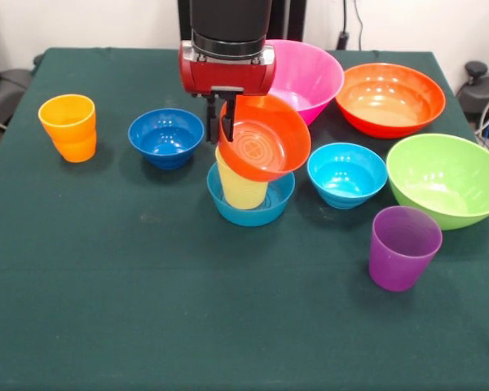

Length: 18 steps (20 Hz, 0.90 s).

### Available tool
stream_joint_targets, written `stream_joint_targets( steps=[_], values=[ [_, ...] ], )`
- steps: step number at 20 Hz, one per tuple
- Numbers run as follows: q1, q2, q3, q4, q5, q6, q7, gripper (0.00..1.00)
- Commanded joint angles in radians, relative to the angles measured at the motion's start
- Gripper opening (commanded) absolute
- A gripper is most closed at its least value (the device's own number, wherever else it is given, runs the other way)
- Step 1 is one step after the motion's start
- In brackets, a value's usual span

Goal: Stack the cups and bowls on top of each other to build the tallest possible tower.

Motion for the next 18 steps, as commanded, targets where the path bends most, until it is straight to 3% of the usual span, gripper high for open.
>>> stream_joint_targets(
  steps=[1, 18],
  values=[
    [0.016, 0.045, -0.004, -0.029, -0.02, 0.001, 0.03, 0.0],
    [0.002, 0.044, 0.006, -0.014, -0.023, -0.037, 0.03, 0.0]
  ],
)
